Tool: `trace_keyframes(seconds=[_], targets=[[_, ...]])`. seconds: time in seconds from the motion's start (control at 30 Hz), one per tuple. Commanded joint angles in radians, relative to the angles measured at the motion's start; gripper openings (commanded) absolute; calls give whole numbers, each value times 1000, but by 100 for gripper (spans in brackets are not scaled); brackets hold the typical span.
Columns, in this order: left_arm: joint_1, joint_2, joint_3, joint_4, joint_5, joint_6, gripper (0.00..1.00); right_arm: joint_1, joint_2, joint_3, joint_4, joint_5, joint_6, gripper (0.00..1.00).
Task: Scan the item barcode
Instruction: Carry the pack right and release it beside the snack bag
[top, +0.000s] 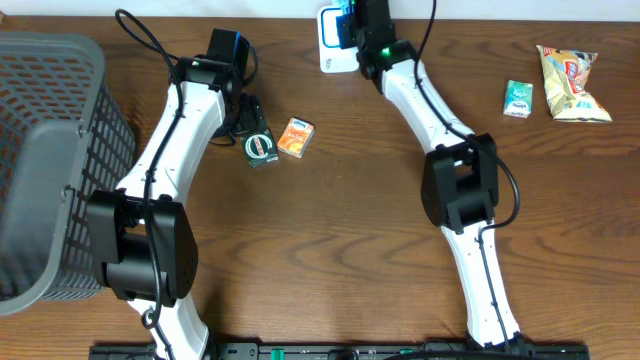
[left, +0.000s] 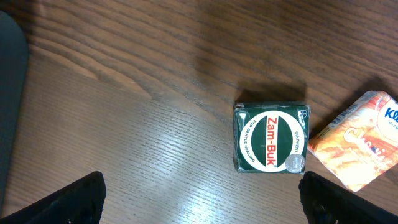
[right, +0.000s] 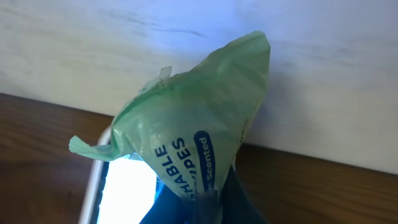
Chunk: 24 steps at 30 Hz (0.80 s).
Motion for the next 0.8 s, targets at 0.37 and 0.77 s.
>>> trace_keyframes(seconds=[0.37,0.77], targets=[[0,-7,5,-2,-9,9,98,-322,-209,24,-518,336,-178,6],[0,-7,5,-2,-9,9,98,-546,-206,24,-776,-367,-153,99]])
